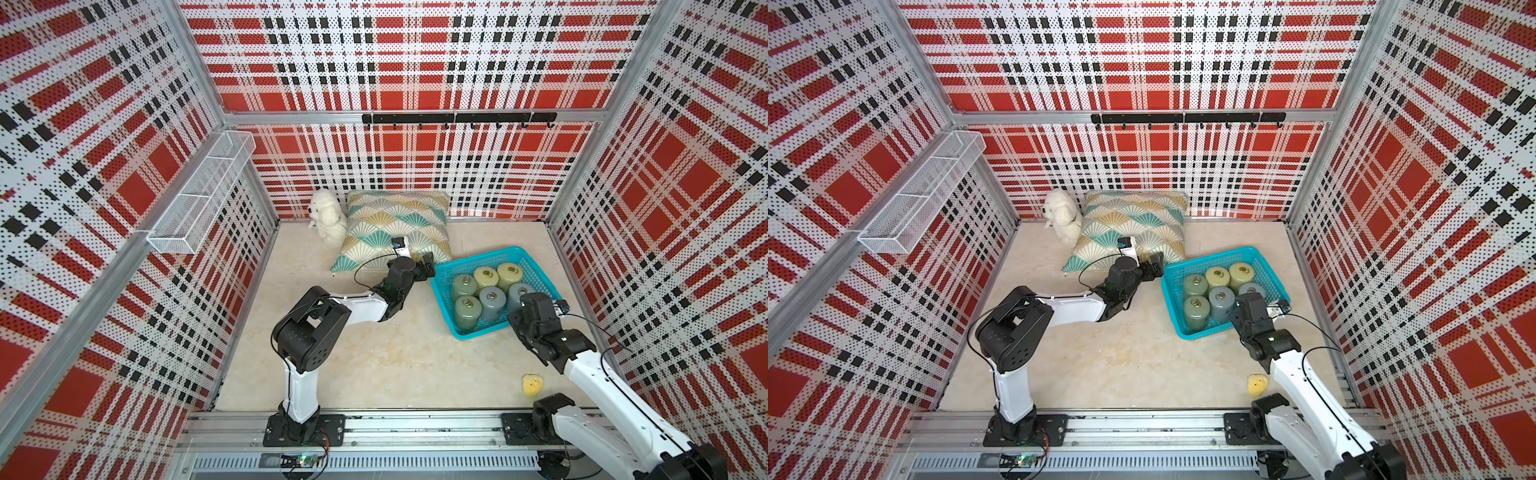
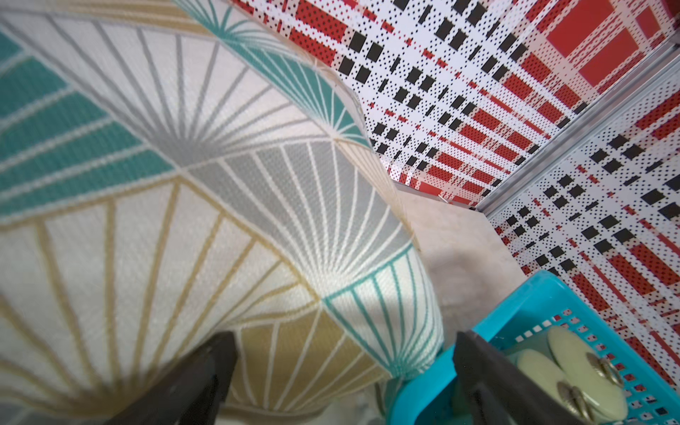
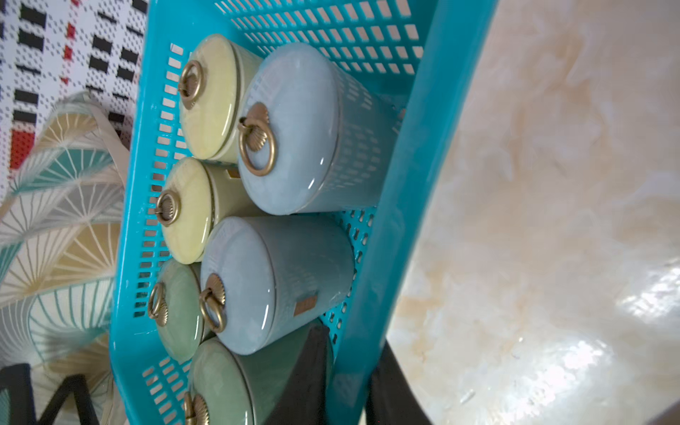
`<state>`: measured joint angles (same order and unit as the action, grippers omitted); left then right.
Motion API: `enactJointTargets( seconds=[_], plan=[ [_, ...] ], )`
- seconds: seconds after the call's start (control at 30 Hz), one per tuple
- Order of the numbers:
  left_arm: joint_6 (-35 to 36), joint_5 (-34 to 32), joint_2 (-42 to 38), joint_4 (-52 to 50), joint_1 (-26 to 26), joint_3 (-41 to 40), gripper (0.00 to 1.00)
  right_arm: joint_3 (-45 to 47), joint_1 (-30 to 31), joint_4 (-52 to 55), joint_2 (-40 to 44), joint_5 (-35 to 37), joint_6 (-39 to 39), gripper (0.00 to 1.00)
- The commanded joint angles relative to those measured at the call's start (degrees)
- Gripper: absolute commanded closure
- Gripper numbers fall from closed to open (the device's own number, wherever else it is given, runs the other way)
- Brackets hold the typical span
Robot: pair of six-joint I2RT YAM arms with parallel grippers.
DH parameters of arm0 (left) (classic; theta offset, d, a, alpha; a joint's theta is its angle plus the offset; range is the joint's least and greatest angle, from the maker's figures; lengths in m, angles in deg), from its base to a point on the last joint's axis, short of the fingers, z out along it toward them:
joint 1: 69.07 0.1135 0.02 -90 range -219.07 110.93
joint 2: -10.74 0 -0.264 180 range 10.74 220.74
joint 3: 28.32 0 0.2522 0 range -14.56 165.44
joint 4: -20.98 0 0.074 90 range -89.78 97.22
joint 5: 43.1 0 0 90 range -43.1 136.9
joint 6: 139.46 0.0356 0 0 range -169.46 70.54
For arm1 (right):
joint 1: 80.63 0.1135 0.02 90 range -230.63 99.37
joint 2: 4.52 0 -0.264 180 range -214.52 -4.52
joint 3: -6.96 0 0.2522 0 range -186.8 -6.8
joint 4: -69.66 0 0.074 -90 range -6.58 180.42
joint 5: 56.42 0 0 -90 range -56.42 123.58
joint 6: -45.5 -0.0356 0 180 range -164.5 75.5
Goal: Take the tea canister out of the basket
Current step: Move the basket to the center of the board.
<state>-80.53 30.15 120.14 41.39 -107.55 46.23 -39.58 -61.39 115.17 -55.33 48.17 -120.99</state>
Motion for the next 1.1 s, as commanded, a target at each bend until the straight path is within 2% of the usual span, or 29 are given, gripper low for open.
enactJointTargets(
  seconds=[0.0,0.1,0.2,0.37,0.4,0.5,0.7,0.87,1.03,1.07],
  plan=[
    [1.5,-0.4,-1.8,1.6,0.7,-1.2,0.0,-1.4,5.7,-6.3,-0.6,-1.5,4.3,0.77],
    [1.2,-0.4,-1.9,1.6,1.3,-1.9,0.0,-0.4,7.0,-7.0,-0.3,-2.0,2.8,0.78],
    [0.9,0.6,-3.7,1.6,1.8,-2.5,0.0,0.4,11.3,-9.1,-0.2,0.0,0.5,0.76],
    [2.3,-1.2,-10.0,0.6,0.7,-5.1,0.0,-2.1,19.2,-12.2,-6.5,3.0,-2.0,0.7],
    [2.5,-1.9,-11.3,-0.3,0.3,-5.6,0.0,-2.7,20.3,-13.0,-7.8,3.6,-2.3,0.67],
    [2.7,-3.3,-15.9,-2.9,-0.4,-7.9,0.01,-4.9,23.0,-15.4,-11.7,3.7,-2.0,0.48],
    [2.6,-6.3,-26.1,-4.4,-2.6,-15.7,0.01,-9.4,27.4,-21.4,-18.3,0.8,2.4,0.44],
    [1.9,-9.0,-32.4,-7.7,-6.0,-19.5,0.01,-16.0,30.6,-14.4,-21.8,3.3,7.2,0.27],
    [-0.2,-11.0,-36.7,-10.5,-9.9,-23.5,0.01,-16.0,30.6,-5.4,-17.8,7.1,11.8,0.11],
    [-0.4,-11.4,-37.2,-10.6,-10.4,-24.1,0.01,-15.8,30.6,-3.8,-16.8,8.1,12.3,0.05]
  ],
)
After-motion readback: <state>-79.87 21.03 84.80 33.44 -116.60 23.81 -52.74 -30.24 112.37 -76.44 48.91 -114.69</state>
